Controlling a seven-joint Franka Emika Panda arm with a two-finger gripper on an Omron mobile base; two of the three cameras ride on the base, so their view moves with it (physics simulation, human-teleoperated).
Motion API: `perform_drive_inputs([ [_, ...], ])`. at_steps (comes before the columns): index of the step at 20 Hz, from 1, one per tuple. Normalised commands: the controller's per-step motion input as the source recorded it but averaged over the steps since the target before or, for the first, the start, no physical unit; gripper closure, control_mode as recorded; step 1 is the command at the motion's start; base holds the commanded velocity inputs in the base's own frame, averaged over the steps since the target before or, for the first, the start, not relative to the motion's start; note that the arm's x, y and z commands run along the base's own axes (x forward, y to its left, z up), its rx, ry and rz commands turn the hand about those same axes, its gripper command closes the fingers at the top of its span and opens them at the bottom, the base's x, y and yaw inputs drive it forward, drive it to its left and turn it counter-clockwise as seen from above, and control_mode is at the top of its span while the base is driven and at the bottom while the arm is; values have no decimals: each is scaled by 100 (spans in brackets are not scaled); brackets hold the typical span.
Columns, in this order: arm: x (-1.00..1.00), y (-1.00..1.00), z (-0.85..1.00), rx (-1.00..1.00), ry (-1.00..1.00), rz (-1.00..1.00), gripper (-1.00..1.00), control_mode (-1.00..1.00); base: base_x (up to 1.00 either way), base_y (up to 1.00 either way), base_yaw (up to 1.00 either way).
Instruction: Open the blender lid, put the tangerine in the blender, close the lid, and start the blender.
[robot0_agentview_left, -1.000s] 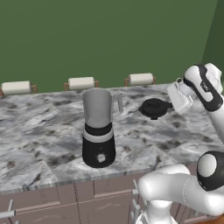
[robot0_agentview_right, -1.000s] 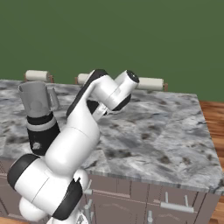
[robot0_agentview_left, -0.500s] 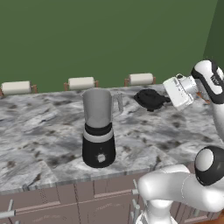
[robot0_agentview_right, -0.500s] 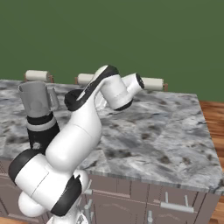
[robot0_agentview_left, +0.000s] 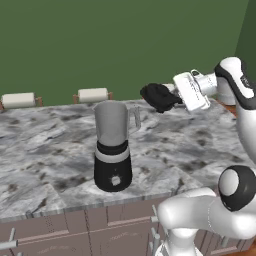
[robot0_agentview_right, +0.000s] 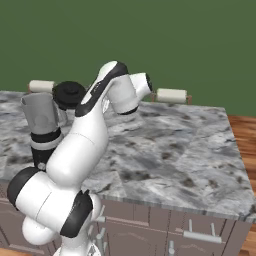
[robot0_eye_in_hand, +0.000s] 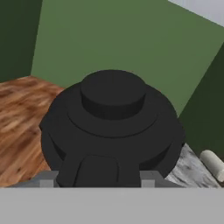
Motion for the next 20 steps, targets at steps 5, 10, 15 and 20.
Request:
perform_drive_inputs([
  [5, 0, 77, 35, 0, -5, 2, 100, -100, 0, 0, 0],
  [10, 1, 76, 0, -17, 12, -1, 100, -100, 0, 0, 0],
  [15, 13, 51, -1, -15, 14, 0, 100, -100, 0, 0, 0],
  [20, 25, 24, -3, -7, 11, 0, 100, -100, 0, 0, 0],
])
